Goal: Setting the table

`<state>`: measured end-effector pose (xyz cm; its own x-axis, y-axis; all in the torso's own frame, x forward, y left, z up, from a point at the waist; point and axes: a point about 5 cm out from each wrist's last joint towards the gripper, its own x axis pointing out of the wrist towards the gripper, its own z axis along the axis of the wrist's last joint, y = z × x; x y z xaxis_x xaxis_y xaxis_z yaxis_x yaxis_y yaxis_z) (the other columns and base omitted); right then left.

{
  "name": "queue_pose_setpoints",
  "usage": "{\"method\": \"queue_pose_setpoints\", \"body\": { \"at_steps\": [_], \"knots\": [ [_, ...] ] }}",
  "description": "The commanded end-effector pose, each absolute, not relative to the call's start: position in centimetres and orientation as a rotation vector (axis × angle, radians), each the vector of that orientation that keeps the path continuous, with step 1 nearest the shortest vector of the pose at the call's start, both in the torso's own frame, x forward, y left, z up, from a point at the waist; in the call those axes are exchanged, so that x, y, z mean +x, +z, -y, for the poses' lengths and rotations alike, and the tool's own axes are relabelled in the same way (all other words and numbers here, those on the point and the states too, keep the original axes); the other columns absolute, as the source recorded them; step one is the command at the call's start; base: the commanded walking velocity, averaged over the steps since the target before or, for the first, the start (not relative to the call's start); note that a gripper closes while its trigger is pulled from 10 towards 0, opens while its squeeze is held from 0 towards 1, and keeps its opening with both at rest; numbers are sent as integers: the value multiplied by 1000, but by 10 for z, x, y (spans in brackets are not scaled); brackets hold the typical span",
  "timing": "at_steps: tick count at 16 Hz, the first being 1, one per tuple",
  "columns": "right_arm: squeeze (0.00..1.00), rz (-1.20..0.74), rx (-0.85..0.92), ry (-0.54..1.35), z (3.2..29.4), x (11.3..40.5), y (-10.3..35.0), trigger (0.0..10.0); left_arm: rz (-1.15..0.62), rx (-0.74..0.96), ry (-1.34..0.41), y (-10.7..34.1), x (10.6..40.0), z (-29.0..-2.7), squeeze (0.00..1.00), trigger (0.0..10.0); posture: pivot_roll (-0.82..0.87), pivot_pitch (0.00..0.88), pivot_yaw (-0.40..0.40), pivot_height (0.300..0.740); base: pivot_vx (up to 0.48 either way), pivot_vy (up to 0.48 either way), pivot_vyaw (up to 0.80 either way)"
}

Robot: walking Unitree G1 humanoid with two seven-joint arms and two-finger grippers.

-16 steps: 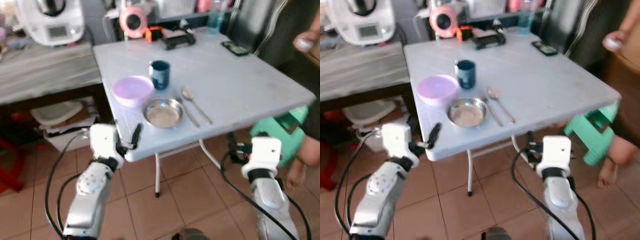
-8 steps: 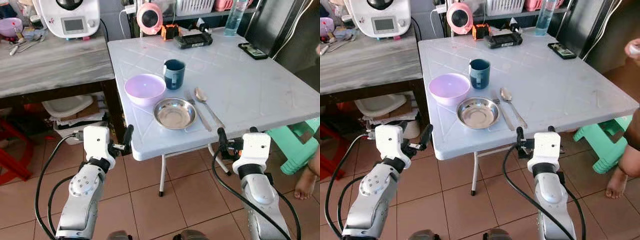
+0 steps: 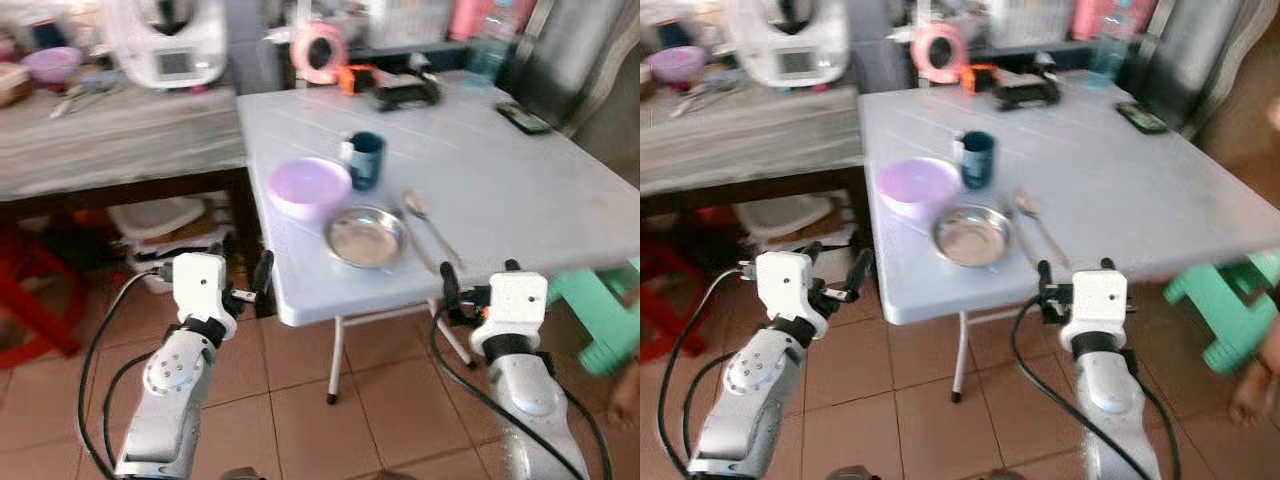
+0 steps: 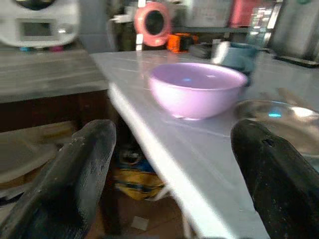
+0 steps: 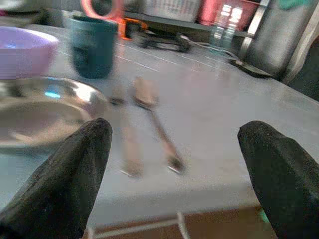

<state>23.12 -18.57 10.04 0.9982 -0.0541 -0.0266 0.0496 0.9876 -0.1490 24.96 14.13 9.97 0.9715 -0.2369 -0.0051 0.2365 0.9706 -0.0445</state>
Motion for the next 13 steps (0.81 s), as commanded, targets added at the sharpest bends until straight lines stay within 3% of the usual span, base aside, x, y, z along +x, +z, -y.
{"method": "queue_pose_setpoints", "body": {
  "at_steps": [1,9,13],
  "knots": [
    [0,-9,-143,-49,185,231,105,10000,4,-39,-240,103,251,-141,0,10000,-42,0,19,740,412,0,0],
    [0,-10,-147,-41,185,231,105,10000,-2,-36,-238,101,251,-141,0,10000,-41,0,17,740,414,0,0],
    [0,-20,-149,-25,183,230,103,10000,4,-20,-203,103,246,-151,0,10000,-38,0,18,740,0,0,0]
  ]
}}
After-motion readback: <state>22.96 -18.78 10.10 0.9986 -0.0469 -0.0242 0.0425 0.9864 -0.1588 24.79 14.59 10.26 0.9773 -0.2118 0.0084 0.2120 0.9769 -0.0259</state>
